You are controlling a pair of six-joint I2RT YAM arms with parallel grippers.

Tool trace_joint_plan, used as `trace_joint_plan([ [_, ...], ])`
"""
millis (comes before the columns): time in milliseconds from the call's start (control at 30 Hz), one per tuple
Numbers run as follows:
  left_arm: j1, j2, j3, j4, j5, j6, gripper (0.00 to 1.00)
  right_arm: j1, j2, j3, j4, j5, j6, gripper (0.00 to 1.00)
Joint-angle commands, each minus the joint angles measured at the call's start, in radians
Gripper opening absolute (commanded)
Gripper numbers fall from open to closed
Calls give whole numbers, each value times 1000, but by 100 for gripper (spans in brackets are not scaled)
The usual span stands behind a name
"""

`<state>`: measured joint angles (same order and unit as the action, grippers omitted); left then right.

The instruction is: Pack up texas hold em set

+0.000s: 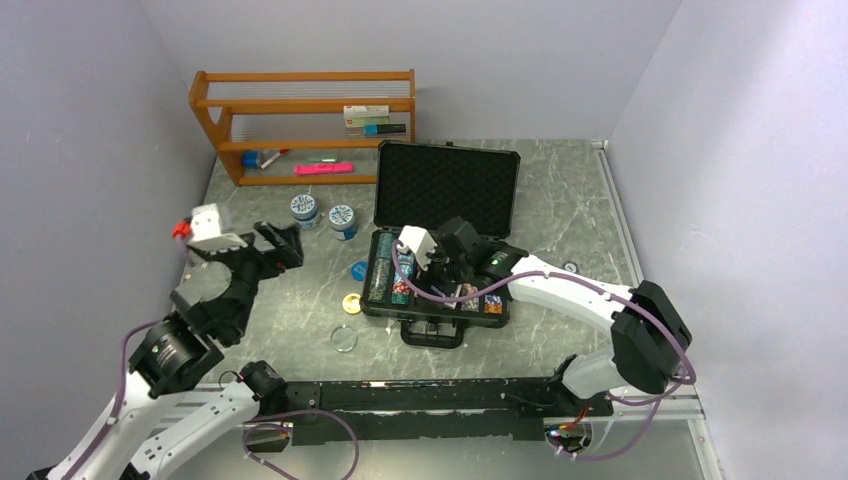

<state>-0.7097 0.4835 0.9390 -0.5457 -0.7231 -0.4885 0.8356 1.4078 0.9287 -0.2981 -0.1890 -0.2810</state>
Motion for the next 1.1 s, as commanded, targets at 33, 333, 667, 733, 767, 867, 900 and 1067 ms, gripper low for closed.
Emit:
trace_joint_plan([
  [33,-4,51,-5,145,224,135,97,-9,53,16,13,-45,-38,52],
  [333,-4,41,-24,141,168,123,97,-19,138,58,-20,-67,-70,51],
  [667,-3,55,-10,103,109,107,97,-22,153,105,1,-138,-98,50],
  [733,-4,55,-9,97,103,105,97,-22,147,106,4,-150,-110,50],
  [767,-4,54,-8,95,101,104,97,-23,144,103,5,-164,-118,51],
  [867,-4,47,-10,90,91,100,97,-25,122,85,11,-207,-135,52],
  [900,-3,44,-10,90,89,100,97,-26,111,75,18,-216,-141,53],
  [1067,-4,26,-16,96,79,97,97,-48,99,55,21,-235,-160,54],
])
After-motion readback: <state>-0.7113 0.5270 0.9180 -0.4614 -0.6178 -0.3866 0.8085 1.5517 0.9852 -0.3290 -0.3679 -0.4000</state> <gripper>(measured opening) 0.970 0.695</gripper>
